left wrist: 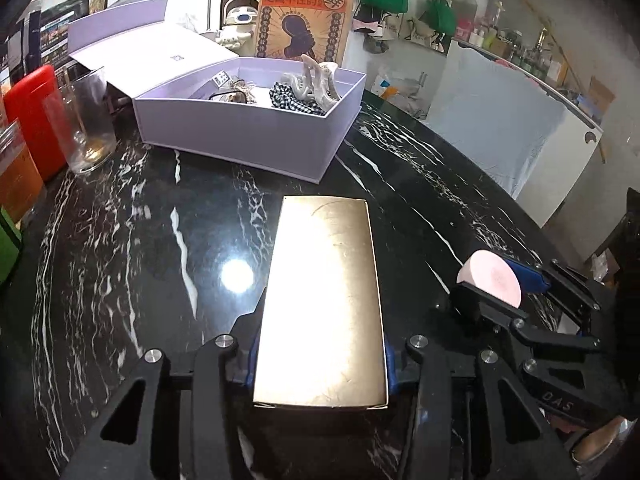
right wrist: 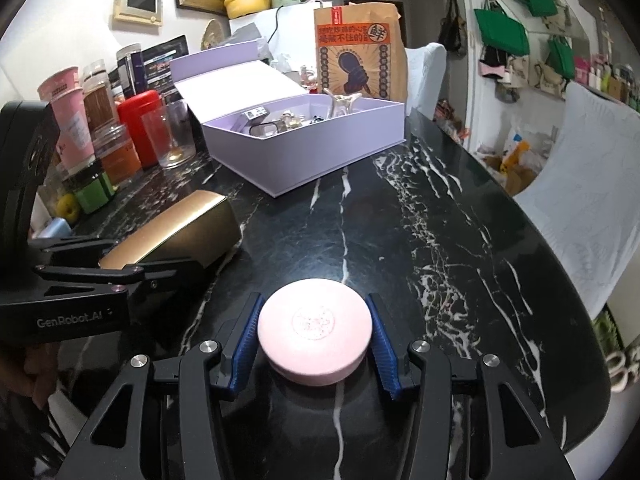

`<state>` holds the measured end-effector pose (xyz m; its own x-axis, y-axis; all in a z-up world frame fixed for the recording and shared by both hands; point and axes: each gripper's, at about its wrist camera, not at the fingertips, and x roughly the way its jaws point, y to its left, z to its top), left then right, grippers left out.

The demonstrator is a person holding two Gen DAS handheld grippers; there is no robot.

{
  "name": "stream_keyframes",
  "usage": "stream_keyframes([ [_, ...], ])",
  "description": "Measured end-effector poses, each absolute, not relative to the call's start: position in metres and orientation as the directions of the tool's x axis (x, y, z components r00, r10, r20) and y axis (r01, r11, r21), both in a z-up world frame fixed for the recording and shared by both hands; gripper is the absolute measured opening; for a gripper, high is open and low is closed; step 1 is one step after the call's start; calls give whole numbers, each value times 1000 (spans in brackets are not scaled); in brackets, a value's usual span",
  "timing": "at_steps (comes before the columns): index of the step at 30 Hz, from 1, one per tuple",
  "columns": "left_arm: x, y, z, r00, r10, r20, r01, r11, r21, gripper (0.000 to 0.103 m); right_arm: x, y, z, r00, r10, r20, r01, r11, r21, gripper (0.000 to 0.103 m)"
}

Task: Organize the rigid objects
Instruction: 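Grasp the pink round compact with the right tool while the left tool grasps the gold box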

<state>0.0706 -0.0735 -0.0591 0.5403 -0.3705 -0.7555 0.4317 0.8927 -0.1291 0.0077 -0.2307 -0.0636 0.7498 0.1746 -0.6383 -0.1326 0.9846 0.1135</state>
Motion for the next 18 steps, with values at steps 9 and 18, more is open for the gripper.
stream_keyframes([
  [9, 58, -57, -52, 526, -385, -759, 424, 892, -159, 43, -1, -223, -55, 743, 206, -637, -165, 978, 125, 50],
  [18, 56, -49, -43, 496, -425, -757, 440, 875, -202, 43, -2, -210, -49, 714, 252, -653, -208, 967, 146, 50],
])
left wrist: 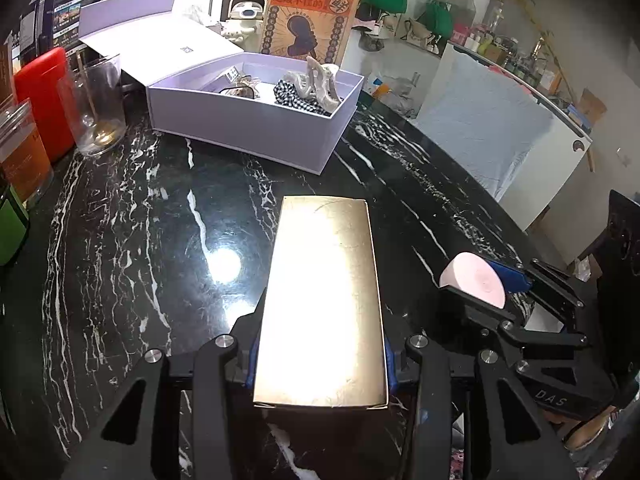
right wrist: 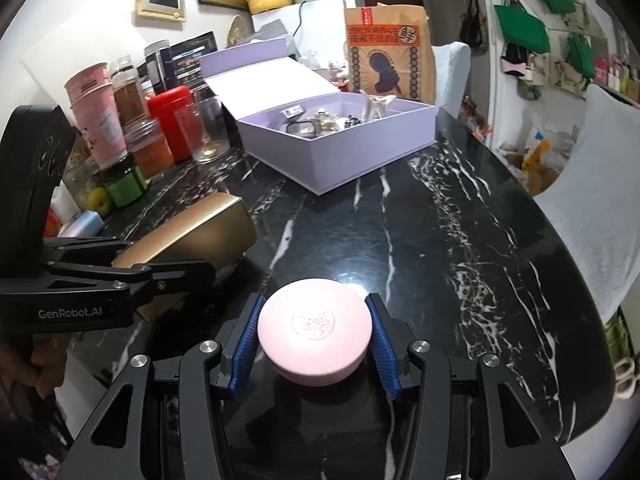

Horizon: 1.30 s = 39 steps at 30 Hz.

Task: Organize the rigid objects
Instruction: 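Grasp the pink round compact with the right tool while the left tool grasps the gold box, then carry the pink compact and gold box with both tools toward the lavender box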

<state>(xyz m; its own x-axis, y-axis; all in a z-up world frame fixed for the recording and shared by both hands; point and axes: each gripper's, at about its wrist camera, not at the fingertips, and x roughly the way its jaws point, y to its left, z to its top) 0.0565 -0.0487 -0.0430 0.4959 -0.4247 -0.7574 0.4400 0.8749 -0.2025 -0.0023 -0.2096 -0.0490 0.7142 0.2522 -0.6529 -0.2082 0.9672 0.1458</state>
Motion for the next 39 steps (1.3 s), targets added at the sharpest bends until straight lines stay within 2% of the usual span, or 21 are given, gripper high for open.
stream_keyframes([
  [14, 69, -42, -19, 485, -472, -736, 464, 852, -241, 43, 14, -197, -38, 689, 299, -661, -265, 952, 154, 50],
  [31, 113, -21, -6, 511, -415, -753, 391, 892, -226, 43, 48, -188, -23, 677, 311, -667, -306, 943, 129, 50],
  [39, 133, -10, 19, 547, -401, -735, 369, 903, -218, 43, 72, -184, 1, 689, 334, -643, -334, 934, 128, 50],
])
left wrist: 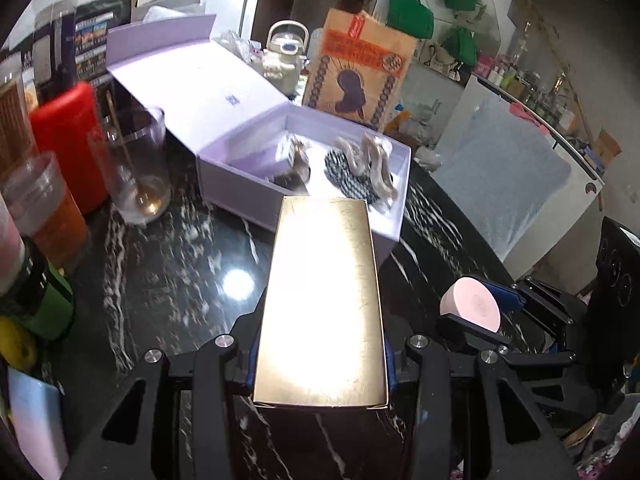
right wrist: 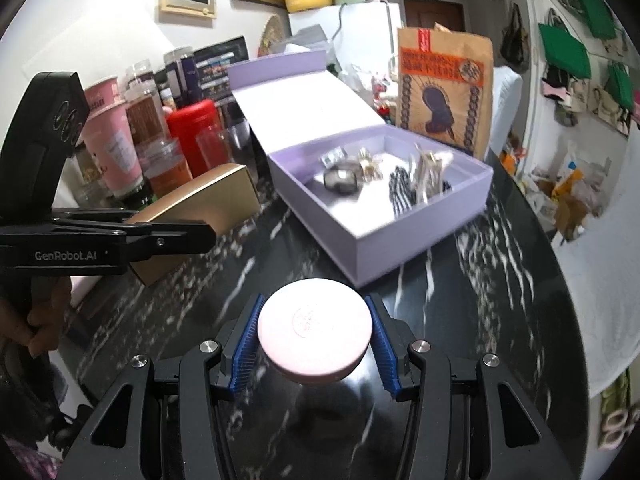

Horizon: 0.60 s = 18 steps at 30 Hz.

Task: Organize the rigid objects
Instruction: 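Carry the pink compact and gold box with both tools toward the lavender box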

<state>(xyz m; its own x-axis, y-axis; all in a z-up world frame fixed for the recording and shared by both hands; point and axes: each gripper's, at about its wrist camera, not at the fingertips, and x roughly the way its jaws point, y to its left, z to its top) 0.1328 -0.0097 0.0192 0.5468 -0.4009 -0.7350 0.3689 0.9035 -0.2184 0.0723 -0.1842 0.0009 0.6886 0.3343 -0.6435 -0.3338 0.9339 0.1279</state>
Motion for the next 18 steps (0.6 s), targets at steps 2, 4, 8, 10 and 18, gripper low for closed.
stream_keyframes([
  [2, 138, -10, 27, 558, -397, -729, 371, 905, -209, 43, 78, -182, 11, 697, 337, -633, -344, 932, 118, 50],
  [4, 143, -10, 36, 569, -394, -722, 376, 905, -198, 43, 82, -180, 19, 705, 343, -621, -354, 929, 110, 50],
  [8, 154, -12, 49, 582, -386, -716, 381, 907, -179, 44, 91, -177, 35, 714, 348, -608, -370, 924, 95, 50],
  [10, 157, -14, 55, 588, -382, -713, 383, 908, -170, 43, 94, -176, 41, 718, 354, -599, -379, 921, 89, 50],
  [18, 175, -21, 69, 595, -391, -702, 403, 901, -160, 43, 110, -174, 61, 741, 363, -565, -391, 917, 78, 50],
])
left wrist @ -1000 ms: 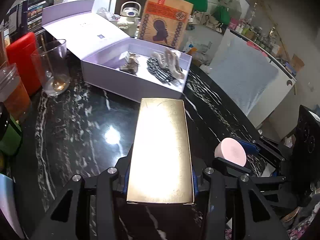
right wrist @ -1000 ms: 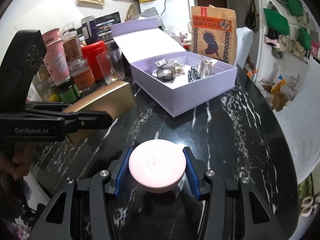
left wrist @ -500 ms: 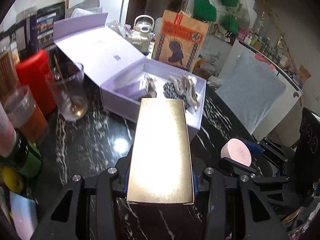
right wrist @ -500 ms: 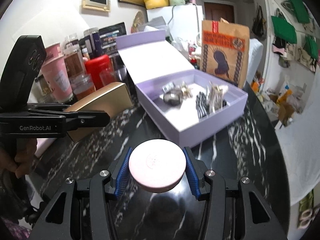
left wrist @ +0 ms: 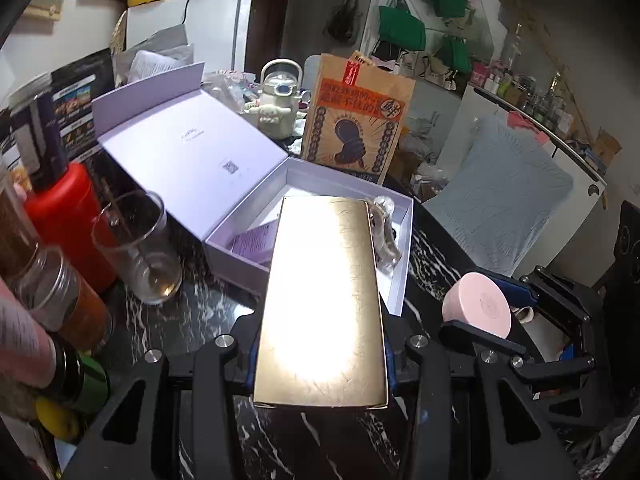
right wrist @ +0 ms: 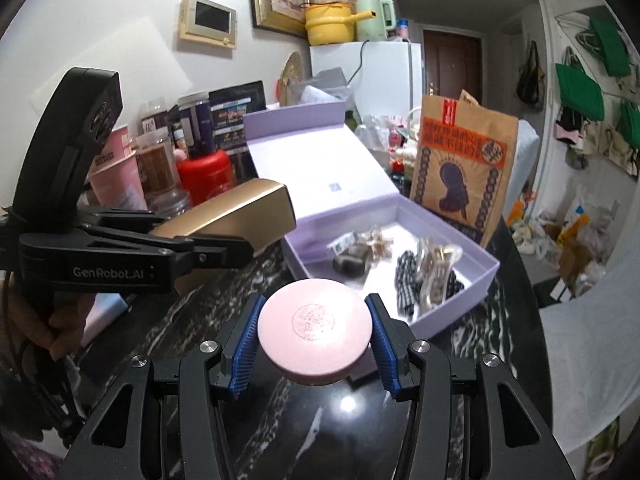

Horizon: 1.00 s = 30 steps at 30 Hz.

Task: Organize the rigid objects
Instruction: 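Carry the pink compact and gold box with both tools toward the lavender box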

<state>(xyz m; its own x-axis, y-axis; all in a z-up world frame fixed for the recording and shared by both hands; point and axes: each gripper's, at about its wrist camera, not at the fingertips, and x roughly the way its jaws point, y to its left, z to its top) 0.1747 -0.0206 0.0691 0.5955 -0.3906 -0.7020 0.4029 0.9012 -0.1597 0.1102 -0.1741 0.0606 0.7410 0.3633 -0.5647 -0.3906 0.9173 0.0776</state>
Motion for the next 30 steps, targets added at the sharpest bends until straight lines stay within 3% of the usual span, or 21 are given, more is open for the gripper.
stream_keyframes([
  [12, 201, -45, 83, 589, -420, -691, 467, 874, -133, 43, 138, -182, 79, 761, 347, -548, -385, 922, 49, 50],
  [30, 268, -73, 53, 538, -415, -734, 484, 865, -134, 43, 196, -202, 54, 751, 268, -604, -307, 951, 41, 50],
])
